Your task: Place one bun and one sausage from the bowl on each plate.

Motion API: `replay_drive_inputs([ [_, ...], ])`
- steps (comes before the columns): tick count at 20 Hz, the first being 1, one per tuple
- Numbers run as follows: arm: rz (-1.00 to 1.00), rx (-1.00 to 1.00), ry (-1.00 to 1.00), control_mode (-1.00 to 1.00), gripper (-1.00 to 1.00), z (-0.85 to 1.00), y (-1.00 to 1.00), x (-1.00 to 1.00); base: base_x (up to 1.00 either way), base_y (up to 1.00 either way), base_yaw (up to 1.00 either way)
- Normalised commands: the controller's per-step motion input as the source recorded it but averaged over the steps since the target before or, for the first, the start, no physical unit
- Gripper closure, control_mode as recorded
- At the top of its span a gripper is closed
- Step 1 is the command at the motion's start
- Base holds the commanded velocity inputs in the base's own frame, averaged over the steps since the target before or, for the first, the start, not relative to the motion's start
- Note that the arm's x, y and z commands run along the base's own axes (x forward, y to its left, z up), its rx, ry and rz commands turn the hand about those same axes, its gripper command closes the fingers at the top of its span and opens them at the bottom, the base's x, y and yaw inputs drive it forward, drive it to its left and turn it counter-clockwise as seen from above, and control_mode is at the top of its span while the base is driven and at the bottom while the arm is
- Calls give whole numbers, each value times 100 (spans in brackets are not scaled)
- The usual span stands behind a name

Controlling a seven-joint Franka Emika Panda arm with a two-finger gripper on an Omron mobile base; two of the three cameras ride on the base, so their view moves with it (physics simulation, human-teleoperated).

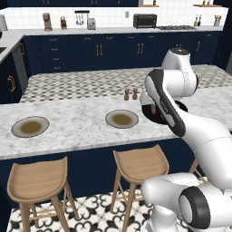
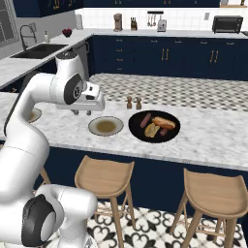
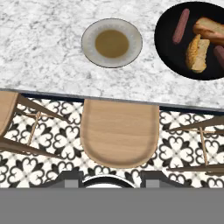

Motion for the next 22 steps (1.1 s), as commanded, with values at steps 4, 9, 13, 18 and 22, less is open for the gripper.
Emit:
replay_drive_inputs([
  [4,0,0,0,100,-100,0,0,0,3,-1,0],
  [9,0,0,0,100,-100,0,0,0,51,-14,-8],
  [13,0,0,0,100,-100,0,0,0,62,-15,-8],
  [18,0,1,0,-100,-100,-4,-12,30,31,-10,-1],
  [22,-2,6,1,-100,-100,-42,-75,98,0,0,0],
])
